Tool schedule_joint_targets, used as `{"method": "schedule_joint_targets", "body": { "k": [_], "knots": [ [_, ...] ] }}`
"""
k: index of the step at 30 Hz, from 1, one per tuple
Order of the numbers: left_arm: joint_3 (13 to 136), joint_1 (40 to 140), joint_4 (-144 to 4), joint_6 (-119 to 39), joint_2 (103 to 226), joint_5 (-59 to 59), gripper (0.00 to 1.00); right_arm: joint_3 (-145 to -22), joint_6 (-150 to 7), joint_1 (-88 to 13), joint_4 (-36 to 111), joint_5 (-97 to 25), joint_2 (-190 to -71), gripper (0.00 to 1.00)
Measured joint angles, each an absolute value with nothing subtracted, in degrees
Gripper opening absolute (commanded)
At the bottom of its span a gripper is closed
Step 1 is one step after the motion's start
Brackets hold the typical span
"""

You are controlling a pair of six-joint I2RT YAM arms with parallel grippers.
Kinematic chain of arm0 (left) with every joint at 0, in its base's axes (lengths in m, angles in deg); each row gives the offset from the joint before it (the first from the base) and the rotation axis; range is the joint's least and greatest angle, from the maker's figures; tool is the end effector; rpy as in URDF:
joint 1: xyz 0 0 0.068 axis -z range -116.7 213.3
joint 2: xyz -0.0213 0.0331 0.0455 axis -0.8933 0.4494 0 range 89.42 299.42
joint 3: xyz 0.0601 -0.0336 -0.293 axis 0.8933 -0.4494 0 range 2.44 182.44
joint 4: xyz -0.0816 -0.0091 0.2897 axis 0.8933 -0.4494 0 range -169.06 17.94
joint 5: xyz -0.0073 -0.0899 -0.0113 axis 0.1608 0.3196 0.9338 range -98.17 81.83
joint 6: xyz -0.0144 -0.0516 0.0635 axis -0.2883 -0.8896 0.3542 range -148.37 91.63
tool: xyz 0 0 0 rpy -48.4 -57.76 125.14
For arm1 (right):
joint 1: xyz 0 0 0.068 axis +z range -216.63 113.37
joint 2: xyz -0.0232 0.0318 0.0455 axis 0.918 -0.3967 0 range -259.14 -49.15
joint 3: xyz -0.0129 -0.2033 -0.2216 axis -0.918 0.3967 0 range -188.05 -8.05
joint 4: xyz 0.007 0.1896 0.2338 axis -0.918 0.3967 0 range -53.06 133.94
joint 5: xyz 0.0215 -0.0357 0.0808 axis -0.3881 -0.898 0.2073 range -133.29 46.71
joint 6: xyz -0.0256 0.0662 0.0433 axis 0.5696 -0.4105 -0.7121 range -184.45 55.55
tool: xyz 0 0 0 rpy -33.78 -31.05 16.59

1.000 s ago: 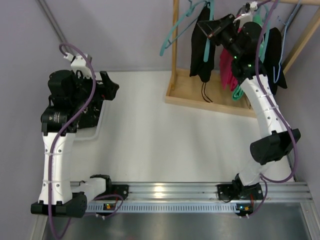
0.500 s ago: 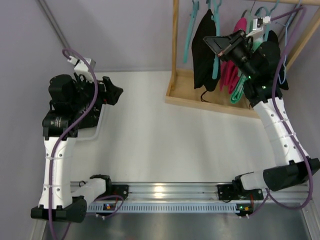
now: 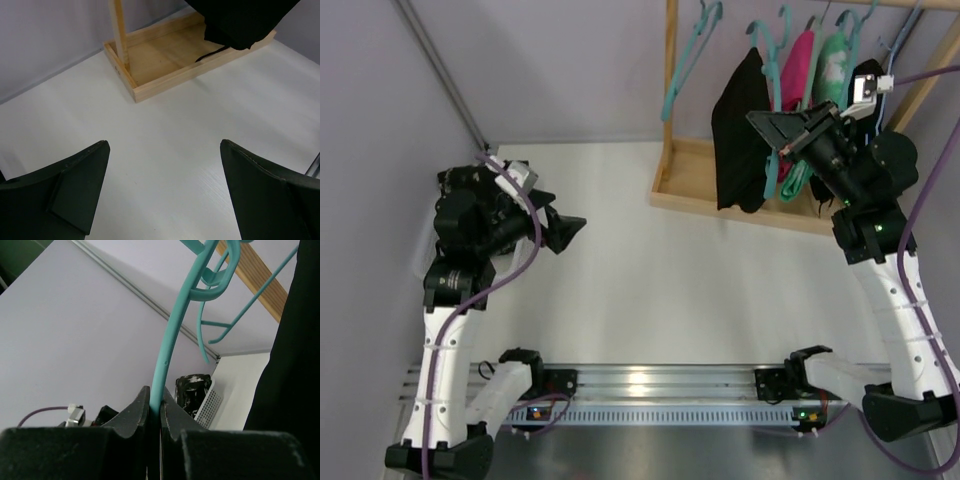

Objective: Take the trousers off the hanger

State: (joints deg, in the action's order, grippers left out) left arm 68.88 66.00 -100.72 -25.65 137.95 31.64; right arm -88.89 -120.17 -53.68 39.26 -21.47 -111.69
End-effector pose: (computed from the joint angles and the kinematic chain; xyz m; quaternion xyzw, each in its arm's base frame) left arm 0.2056 -0.0562 0.4542 0.2512 0.7131 -0.2622 0.5996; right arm 0.2615 0.0878 0.5594 0.0748 0.6055 0.5363 0.5832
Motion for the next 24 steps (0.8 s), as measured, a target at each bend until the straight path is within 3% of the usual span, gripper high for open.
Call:
{"method": "schedule_joint_targets", "body": {
  "k": [5,11,24],
  "knots": [
    [63.0,72.0,-95.6,-20.9,135.7,31.0,0.98,-86.3,-123.2,-53.7,43.5,-22.6,-106.7,0.00],
    [60.2,87.5,-89.8,-15.6,138.0,23.2,0.98,-84.1,-126.9,-53.6,46.7,-23.9,-104.0,0.00],
    [54.7,122.9,-65.2,-2.0,151.4,-3.6,0.99,-82.2,-131.8,-52.8,50.5,-27.3,-103.6,0.00]
  ]
}}
